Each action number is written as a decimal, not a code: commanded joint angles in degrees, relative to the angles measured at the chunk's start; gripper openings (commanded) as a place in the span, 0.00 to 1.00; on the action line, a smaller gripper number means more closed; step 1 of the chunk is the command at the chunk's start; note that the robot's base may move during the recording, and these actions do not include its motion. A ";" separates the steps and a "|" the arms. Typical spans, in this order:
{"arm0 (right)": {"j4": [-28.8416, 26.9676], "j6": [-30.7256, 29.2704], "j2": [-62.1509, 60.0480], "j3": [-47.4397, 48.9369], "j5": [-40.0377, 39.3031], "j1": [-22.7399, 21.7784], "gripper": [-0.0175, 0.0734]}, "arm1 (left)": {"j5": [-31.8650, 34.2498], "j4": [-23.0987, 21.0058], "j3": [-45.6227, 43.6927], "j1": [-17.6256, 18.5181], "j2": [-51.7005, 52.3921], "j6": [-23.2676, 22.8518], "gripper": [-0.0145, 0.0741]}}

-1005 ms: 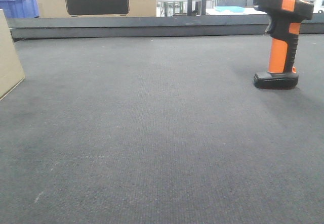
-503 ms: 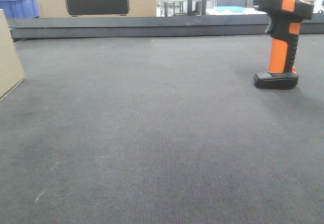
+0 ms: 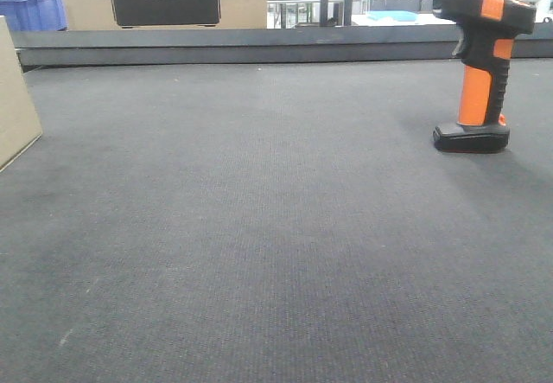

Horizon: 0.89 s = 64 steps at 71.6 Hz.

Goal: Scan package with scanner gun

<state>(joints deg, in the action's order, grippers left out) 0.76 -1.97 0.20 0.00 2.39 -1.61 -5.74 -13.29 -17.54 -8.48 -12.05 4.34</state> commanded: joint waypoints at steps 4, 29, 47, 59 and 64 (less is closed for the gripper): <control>-0.03 -0.01 -0.20 0.00 -2.09 0.17 0.01 | 0.81 0.10 0.13 0.13 0.23 -0.03 0.04; -6.06 -5.61 -0.20 0.00 -2.86 0.17 0.01 | 0.81 0.10 0.13 0.13 0.23 -0.03 0.04; -5.93 -5.59 -0.20 0.00 -2.85 0.17 0.01 | 0.81 0.10 0.13 0.13 0.23 -0.03 0.04; -5.93 -5.59 -0.20 0.00 -2.85 0.17 0.01 | 0.81 0.10 0.13 0.13 0.23 -0.03 0.04; -5.93 -5.59 -0.20 0.00 -2.85 0.17 0.01 | 0.81 0.10 0.13 0.13 0.23 -0.03 0.04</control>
<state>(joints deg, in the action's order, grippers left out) -4.85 -7.02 0.20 -0.04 0.61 -1.61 -5.74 -13.29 -17.54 -8.48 -12.05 4.34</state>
